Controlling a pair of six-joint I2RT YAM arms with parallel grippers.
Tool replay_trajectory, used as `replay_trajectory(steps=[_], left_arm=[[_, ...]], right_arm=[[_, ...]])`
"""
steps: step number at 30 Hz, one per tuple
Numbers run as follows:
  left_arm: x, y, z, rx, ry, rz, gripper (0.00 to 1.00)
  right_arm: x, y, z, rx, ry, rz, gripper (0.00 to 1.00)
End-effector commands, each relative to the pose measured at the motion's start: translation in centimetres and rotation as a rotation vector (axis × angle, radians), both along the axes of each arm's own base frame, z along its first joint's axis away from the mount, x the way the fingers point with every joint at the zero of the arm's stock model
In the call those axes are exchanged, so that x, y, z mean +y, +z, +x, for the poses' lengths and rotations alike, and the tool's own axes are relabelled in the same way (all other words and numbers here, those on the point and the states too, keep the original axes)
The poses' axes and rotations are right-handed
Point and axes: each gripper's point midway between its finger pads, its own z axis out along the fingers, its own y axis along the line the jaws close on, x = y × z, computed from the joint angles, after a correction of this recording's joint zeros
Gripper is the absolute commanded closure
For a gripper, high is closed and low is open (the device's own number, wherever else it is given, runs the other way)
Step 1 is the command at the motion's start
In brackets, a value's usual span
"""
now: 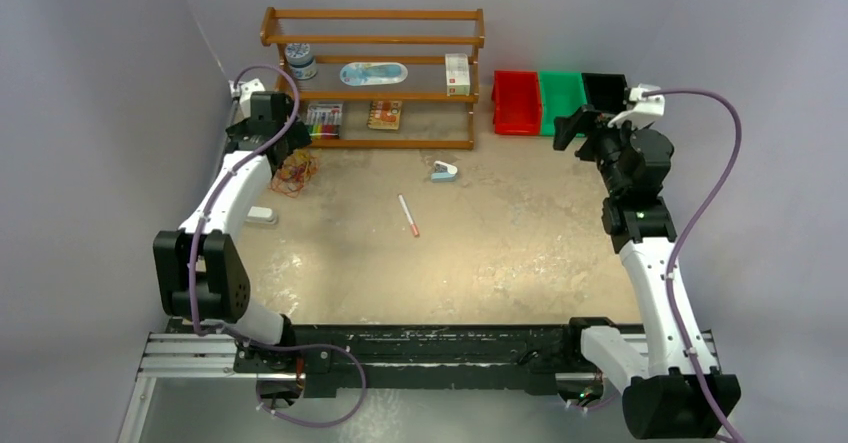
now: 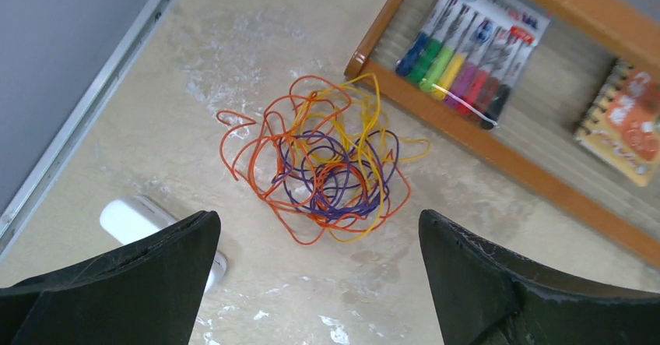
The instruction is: Untangle the cables
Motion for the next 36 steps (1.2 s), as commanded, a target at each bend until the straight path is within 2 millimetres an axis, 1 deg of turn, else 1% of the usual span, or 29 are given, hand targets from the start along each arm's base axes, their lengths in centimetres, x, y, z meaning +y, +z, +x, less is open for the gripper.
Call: replay_trajectory(steps=[1,4,8,11,15,17,18,21,24,28,32,36], left_arm=[[0.7,-0.1,1.7,0.000,-0.007,0.039,0.00],[1.1,-1.4,2.5,0.044,-0.041,0.093,0.00],[1.6,-2.6,3.2,0.078,-0.080,0.161,0.00],[1.0,-3.7,4.2,0.089,-0.154,0.178,0.00],[0.9,-4.4,4.8,0.109,-0.184,0.199,0.00],[0.9,-4.9,5.0,0.126,-0.197,0.201,0.00],[0.8,-5.5,5.1,0.140,-0.203,0.201,0.00],[1.0,-7.3,5.2,0.188,-0.209,0.210,0.00],[1.3,-8.1,5.6,0.208,-0.205,0.218,0.00],[2.3,-9.8,5.9,0.250,-0.167,0.222,0.02],[2.5,-11.1,6.5,0.251,-0.156,0.208,0.05],[2.9,-13.0,6.6,0.289,-0.131,0.189,0.10]], right_arm=[[1.6,-2.0,-0.9,0.041,0.089,0.032,0.01],[2.3,-2.9,-1.3,0.059,0.126,0.045,0.01],[2.9,-3.5,-1.7,0.056,0.158,0.061,0.01],[3.1,-3.7,-1.8,0.057,0.166,0.060,0.01],[3.3,-3.8,-2.1,0.061,0.187,0.050,0.01],[3.4,-3.9,-2.2,0.061,0.192,0.044,0.01],[3.5,-3.9,-2.2,0.061,0.195,0.043,0.01],[3.6,-4.0,-2.3,0.059,0.197,0.043,0.01],[3.6,-3.9,-2.4,0.055,0.200,0.043,0.01],[3.8,-3.8,-2.6,0.050,0.208,0.044,0.01],[4.0,-4.1,-2.7,0.058,0.222,0.049,0.01],[4.2,-4.1,-2.7,0.062,0.231,0.049,0.01]])
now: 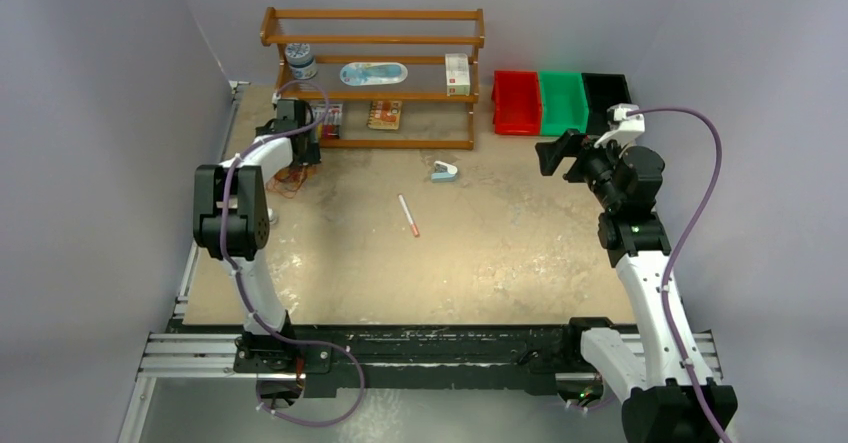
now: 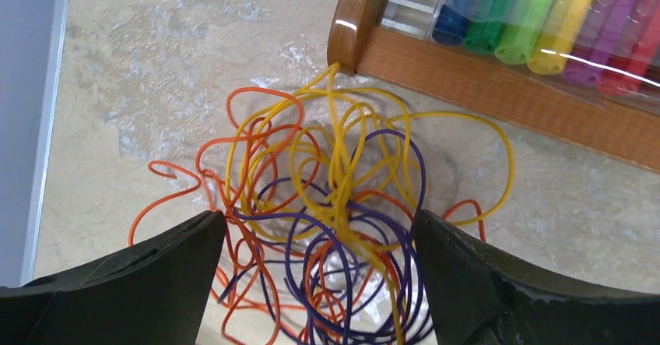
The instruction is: Untangle the cables
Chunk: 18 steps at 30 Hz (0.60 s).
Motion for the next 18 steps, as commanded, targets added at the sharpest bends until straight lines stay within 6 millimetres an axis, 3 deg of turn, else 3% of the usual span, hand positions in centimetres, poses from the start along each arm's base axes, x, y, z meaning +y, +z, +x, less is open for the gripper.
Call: replay_trajectory(steps=[1,4,9,18], left_arm=[[0.9,0.1,1.9,-0.045,0.052,-0.009,0.12],[0.7,-0.7,2.0,-0.026,0.058,-0.030,0.25],[0.1,-0.8,2.0,-0.025,0.064,-0.071,0.55],[-2.6,2.6,1.1,-0.087,0.086,-0.140,0.99]], right_arm=[[0.7,1.2,-0.3,-0.047,0.039,0.003,0.01],[0.7,1.2,-0.2,-0.048,0.039,0.003,0.01],[0.7,0.9,-0.1,-0.043,0.039,0.003,0.01],[-0.2,1.4,-0.1,-0.053,-0.014,-0.004,0.02]])
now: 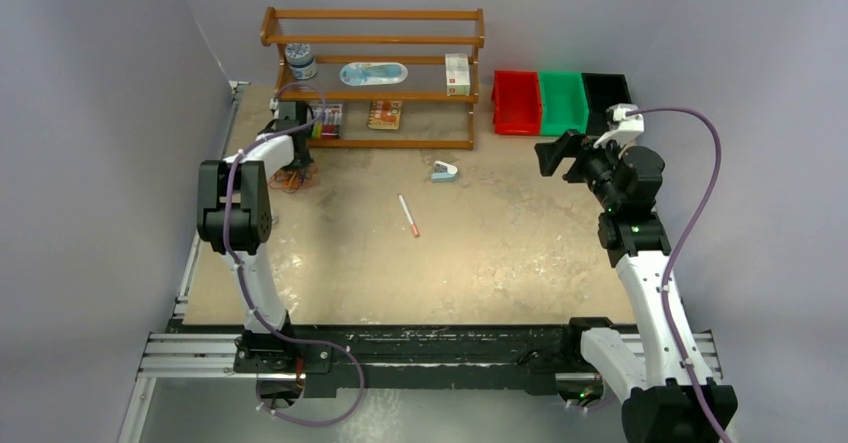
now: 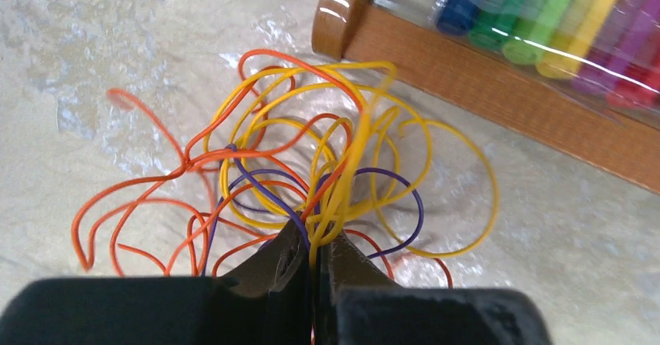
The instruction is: Untangle the cables
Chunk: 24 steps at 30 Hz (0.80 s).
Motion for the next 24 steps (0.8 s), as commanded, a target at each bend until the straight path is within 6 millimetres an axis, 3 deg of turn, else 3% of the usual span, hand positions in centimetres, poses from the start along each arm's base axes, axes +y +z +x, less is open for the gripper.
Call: replay_trajectory(steps=[1,9,14,18,24], left_arm=[[-2.9,5.4,0.5,-0.116,-0.001,-0.039,1.00],[-10.8,8.3,-3.5,-0.155,-0.108,-0.046,1.00],[-13.7,9.6,-7.0,-0.194,-0.141,-0.135,1.00],[-18.6,11.1,-9.9,-0.219,-0.255,-0.144,1.00],[-24.8,10.6,-14.7,-0.210,-0.389,-0.186,1.00]], right_arm=[[-0.5,1.6,0.0,-0.056,-0.033,-0.005,0.02],[-1.3,2.3,0.0,-0.070,-0.073,-0.015,0.02],[-1.2,2.4,0.3,-0.061,-0.067,-0.021,0.02],[-1.0,1.9,0.7,-0.045,-0.056,-0.012,0.02],[-0.7,1.5,1.1,-0.030,-0.041,-0.002,0.02]])
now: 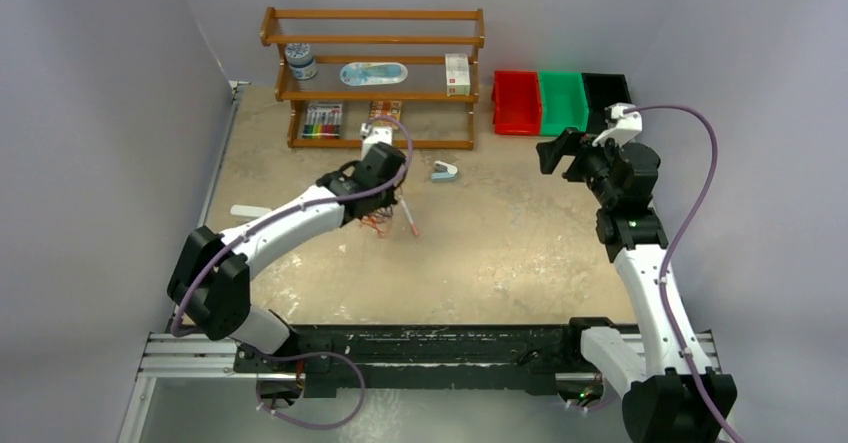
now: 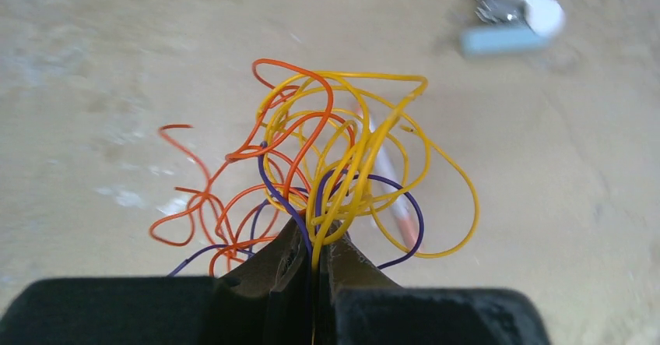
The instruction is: Untangle the cables
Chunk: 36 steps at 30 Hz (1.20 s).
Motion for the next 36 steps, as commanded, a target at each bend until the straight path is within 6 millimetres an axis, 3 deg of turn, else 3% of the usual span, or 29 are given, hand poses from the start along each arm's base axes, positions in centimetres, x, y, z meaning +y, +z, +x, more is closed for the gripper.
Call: replay_trajectory(steps=[1,9,15,18,21,24,26,32,36], left_arm=[[-3.0,0.1,-2.8,-0.019,-0.042,-0.041,1.00],[-12.0,1.3,-5.6,-0.085,-0.335,-0.083,1.00],[-14.3,-0.9,-5.1,-0.087,-0.415,-0.085,1.00],[-15.1,-0.9,-4.4,-0.106,-0.429,-0.090,0.85],[-15.1,0.1,-3.8,-0.139,-0.425,-0.106,0.67],[-14.4,0.7,-3.2,-0.143,-0.417,-0.135,0.57],[-13.4,1.1,-2.7,-0.135,-0.411,-0.168,0.55],[-9.2,2.0,-1.3,-0.141,-0.303,-0.235,0.53],[-7.1,1.0,-0.8,-0.111,-0.214,-0.272,0.53]], right_arm=[[0.2,2.7,0.4,-0.066,0.008,0.007,0.02],[0.3,1.4,0.9,-0.049,0.002,0.037,0.02],[0.5,0.7,1.5,-0.051,0.010,0.049,0.01],[1.1,0.3,1.7,-0.046,0.042,0.062,0.01],[1.2,0.2,2.0,-0.050,0.046,0.065,0.01],[1.2,-0.2,2.1,-0.043,0.044,0.074,0.01],[1.1,-0.4,2.2,-0.038,0.027,0.104,0.01],[-2.0,-1.0,2.9,-0.014,-0.172,0.125,0.03],[-0.7,-1.8,3.0,0.022,-0.075,0.064,0.02]])
